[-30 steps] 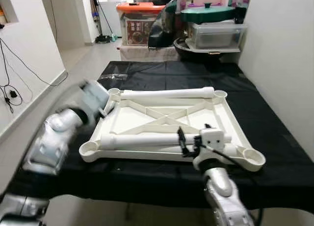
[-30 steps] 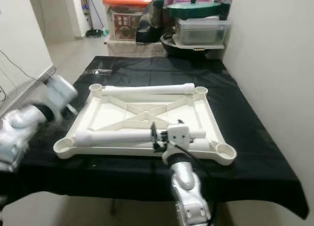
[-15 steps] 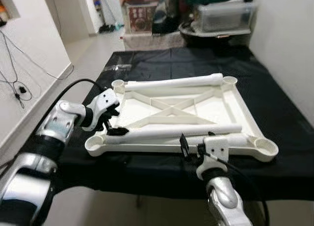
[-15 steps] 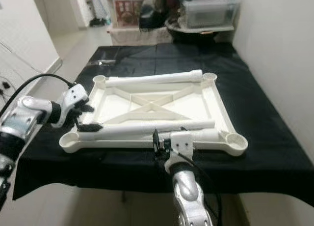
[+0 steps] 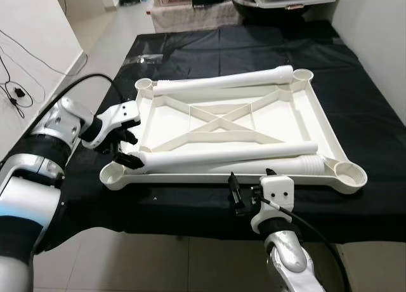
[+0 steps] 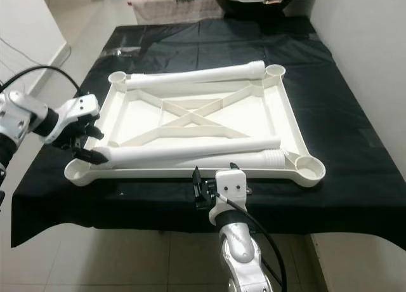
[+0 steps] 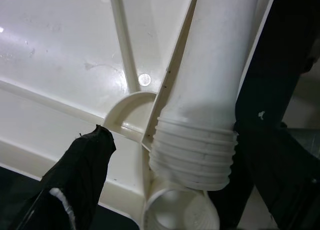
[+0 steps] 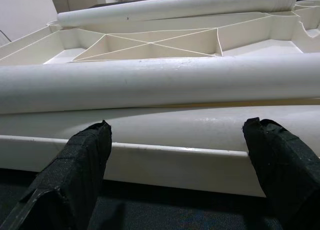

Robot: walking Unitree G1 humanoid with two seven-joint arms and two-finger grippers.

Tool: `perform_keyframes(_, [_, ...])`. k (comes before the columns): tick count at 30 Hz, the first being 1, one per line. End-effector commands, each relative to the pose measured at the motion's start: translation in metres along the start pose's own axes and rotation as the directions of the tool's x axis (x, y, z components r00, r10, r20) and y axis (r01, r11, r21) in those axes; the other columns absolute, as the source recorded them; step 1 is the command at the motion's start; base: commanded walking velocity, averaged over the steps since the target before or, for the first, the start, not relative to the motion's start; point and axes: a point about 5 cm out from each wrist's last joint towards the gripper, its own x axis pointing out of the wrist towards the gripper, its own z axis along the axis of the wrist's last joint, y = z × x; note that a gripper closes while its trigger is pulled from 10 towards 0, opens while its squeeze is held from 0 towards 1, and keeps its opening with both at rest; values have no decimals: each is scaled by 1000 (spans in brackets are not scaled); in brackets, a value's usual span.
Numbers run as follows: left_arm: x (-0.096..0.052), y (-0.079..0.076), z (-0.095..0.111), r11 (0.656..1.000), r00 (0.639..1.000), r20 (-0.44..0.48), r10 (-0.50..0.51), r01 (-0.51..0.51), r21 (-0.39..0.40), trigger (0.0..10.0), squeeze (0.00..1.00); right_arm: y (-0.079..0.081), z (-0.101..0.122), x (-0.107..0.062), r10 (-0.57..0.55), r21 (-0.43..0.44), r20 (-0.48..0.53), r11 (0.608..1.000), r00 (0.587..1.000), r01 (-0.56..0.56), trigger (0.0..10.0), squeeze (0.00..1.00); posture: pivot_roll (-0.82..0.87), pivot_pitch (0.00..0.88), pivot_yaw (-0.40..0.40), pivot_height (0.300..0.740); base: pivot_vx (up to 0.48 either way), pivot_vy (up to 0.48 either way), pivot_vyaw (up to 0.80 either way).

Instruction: Building children table

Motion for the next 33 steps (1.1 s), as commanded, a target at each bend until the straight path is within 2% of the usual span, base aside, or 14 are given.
perform_keyframes(1, [-2,-1,-9,1000,999,-36,-2,2,-12,10000,0,6,-8,-5,13,8,-50,1000,999,-12,10000,0,120,212,89,740,0,0,0])
perform_keyframes(6, [1,-1,-11,1000,1000,-26,-6,6,-11,10000,0,5,-7,-6,6,7,-47,1000,999,-5,10000,0,116,214,92,740,0,0,0])
perform_keyframes(13, [9,-7,-10,997,997,-8,-79,79,2,10000,0,5,-5,-9,0,5,-52,1000,999,0,10000,0,109,228,99,740,0,0,0])
perform_keyframes(26, [13,-7,-8,995,996,-17,-90,91,29,10000,0,5,-4,-12,-9,5,-55,1000,998,9,10000,0,103,238,112,740,0,0,0])
perform_keyframes(27, [13,-8,-8,995,995,-16,-96,97,30,4745,0,5,-4,-12,-10,5,-56,1000,998,10,10000,0,102,239,113,740,0,0,0])
perform_keyframes(28, [13,-8,-8,995,995,-10,-100,101,26,235,0,5,-4,-12,-10,6,-57,1000,998,11,10000,0,102,239,113,740,0,0,0])
perform_keyframes(33, [13,-9,-8,993,993,-7,-115,115,22,0,0,4,-4,-12,-14,8,-59,1000,998,15,10000,0,103,241,118,740,0,0,0])
